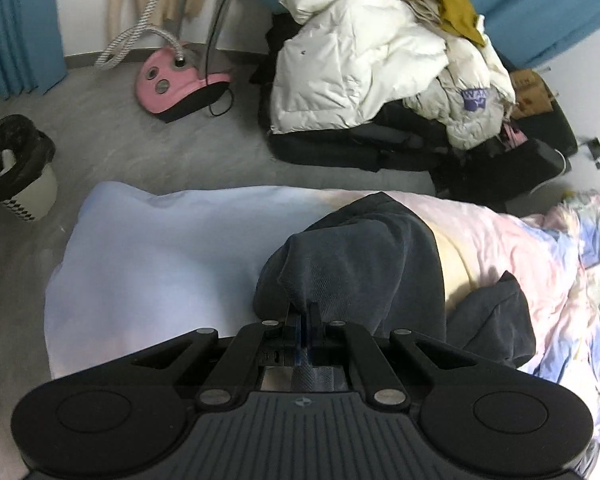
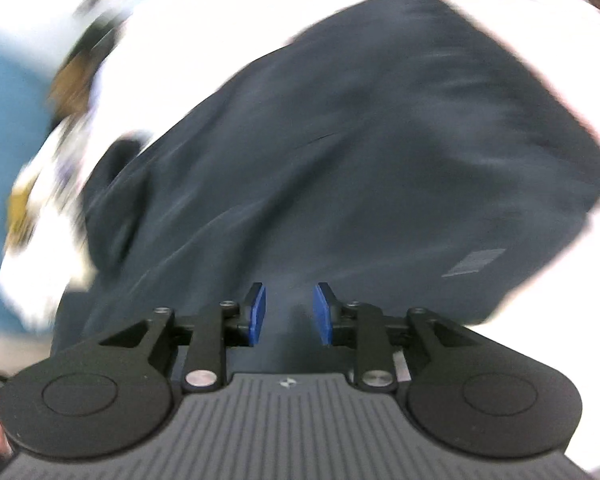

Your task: Fold clothes

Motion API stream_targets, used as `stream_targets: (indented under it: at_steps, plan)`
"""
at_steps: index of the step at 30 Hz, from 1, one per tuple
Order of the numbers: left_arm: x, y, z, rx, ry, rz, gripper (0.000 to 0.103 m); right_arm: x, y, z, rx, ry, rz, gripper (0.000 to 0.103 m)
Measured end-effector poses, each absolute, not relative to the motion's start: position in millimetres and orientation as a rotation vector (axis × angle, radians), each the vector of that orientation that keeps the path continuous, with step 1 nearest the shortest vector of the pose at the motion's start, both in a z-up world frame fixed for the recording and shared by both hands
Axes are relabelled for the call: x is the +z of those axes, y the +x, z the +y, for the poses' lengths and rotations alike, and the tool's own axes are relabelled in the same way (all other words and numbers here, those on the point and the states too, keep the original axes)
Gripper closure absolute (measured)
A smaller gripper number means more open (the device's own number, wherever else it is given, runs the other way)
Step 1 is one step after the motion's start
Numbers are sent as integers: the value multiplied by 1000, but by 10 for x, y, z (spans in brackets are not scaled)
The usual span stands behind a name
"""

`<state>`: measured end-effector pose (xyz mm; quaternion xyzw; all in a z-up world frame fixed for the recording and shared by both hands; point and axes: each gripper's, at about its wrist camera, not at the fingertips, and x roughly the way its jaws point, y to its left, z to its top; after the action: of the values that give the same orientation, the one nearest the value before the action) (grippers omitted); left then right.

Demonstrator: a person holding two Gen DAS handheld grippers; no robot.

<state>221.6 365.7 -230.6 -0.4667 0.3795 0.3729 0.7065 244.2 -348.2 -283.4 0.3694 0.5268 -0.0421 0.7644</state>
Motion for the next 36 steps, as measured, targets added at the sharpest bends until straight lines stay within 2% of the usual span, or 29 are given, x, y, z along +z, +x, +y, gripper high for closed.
stream_targets:
  at_steps: [1,5,13,16,17,18,19,21,29,32,36]
  plan:
    - [-2268,2217,3636,842,-1032,842,101,-2905,2377,-3700,-170,841,1126,55]
    - [-2114,2207,3567,894,-1058,824,101,-3246,2079,-4359,-441,1002,1071,40]
    - [-1783,2168,3373,962,-1063,803,101,-3791,1859,-4823,-584,1174,1040,37]
    - [-1682,2106,3352,985,-1071,791,101,-3916,1960,-4841,-574,1203,1037,48]
    - [-1652,2083,3348,990,-1072,787,101,-3923,1982,-4837,-576,1204,1029,60]
    - [-1621,2061,3343,995,-1074,783,101,-3902,2006,-4861,-580,1199,1022,67]
    - [-1596,2046,3337,996,-1076,781,101,-3862,2024,-4881,-583,1185,1013,81]
    - [-1556,2015,3334,993,-1081,776,101,-3770,2069,-4897,-568,1159,979,96]
    - [-1670,1796,3278,979,-1145,784,101,-3049,1787,-5190,-472,1170,727,99]
    - [-1819,1653,3211,975,-1184,800,101,-3007,1655,-5351,-497,1151,723,99]
    - [-2012,1447,3118,977,-1225,829,100,-3247,1471,-5442,-559,1102,800,99]
